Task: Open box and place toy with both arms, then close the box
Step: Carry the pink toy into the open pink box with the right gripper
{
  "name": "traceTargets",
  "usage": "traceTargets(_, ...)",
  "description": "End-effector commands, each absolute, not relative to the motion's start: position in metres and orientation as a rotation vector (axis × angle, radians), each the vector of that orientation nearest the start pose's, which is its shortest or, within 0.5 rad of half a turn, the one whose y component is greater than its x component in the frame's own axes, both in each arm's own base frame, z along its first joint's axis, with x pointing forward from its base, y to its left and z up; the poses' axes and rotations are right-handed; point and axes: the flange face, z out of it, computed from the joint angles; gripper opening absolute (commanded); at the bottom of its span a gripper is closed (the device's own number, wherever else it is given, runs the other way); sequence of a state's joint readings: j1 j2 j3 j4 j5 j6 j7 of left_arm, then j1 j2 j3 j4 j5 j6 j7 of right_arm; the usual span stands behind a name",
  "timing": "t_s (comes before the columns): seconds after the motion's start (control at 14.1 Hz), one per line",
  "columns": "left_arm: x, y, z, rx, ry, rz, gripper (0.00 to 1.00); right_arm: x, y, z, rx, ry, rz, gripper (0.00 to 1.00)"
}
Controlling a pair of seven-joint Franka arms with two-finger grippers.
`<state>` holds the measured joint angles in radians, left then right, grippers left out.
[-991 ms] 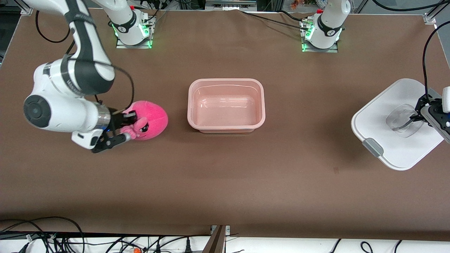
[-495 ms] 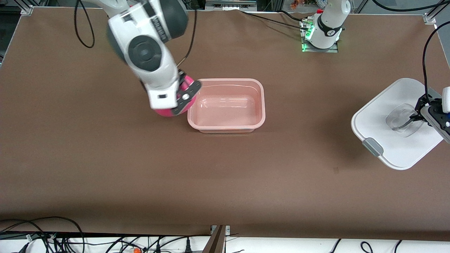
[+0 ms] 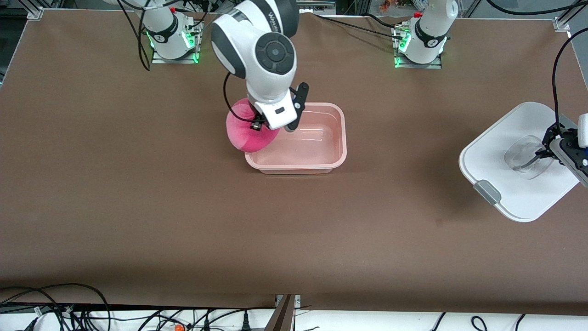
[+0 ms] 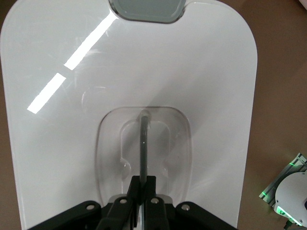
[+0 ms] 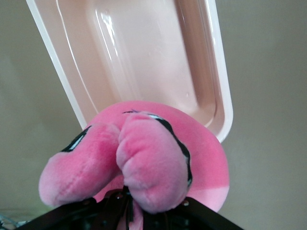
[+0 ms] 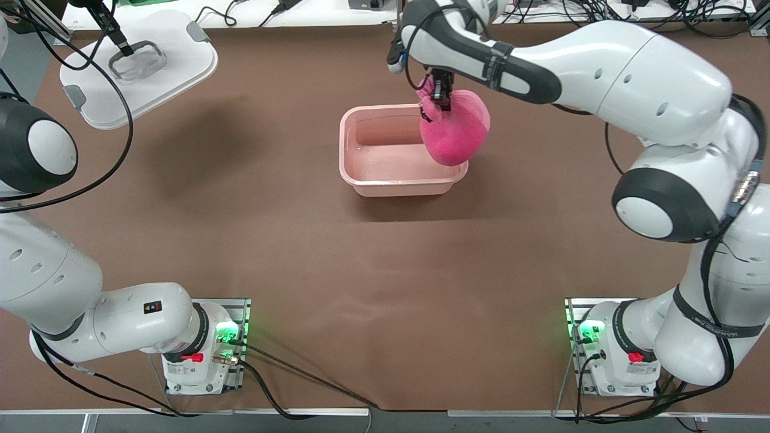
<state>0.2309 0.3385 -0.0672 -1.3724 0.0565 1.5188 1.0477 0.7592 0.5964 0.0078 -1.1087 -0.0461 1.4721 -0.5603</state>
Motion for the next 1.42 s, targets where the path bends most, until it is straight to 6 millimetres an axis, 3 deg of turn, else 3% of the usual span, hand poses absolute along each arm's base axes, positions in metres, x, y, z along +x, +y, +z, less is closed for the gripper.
traceTargets(0.0,0.627,0.118,0.514,-2.901,1.408,0.279,0.0,0.513,0.494,0.47,-2.483,-2.015,0.298,0.0)
traceTargets(0.35,0.627,0.117,0.514,-2.901,1.41,0.277,0.0,0.508,0.517,0.439,-2.469,-2.078,0.293,0.0)
traceTargets(0.99,0.627,0.118,0.514,-2.903,1.409,0.279,0.0,0.499,0.553,0.343,-2.548,-2.157,0.329,0.0)
traceTargets(1.06,0.627,0.118,0.514,-2.902,1.411,0.279,0.0,0.501,0.556,0.335,-2.549,-2.156,0.308,0.04)
traceTargets(1.13,0.627,0.118,0.514,-2.902,1.411,0.279,0.0,0.502,0.558,0.331,-2.564,-2.14,0.288,0.9)
traceTargets(1.2,0.626,0.118,0.513,-2.903,1.411,0.281,0.0,0.503,0.559,0.327,-2.607,-2.089,0.269,1.0)
traceTargets(1.34,0.626,0.118,0.513,-2.903,1.411,0.281,0.0,0.502,0.567,0.332,-2.643,-2.031,0.188,1.0)
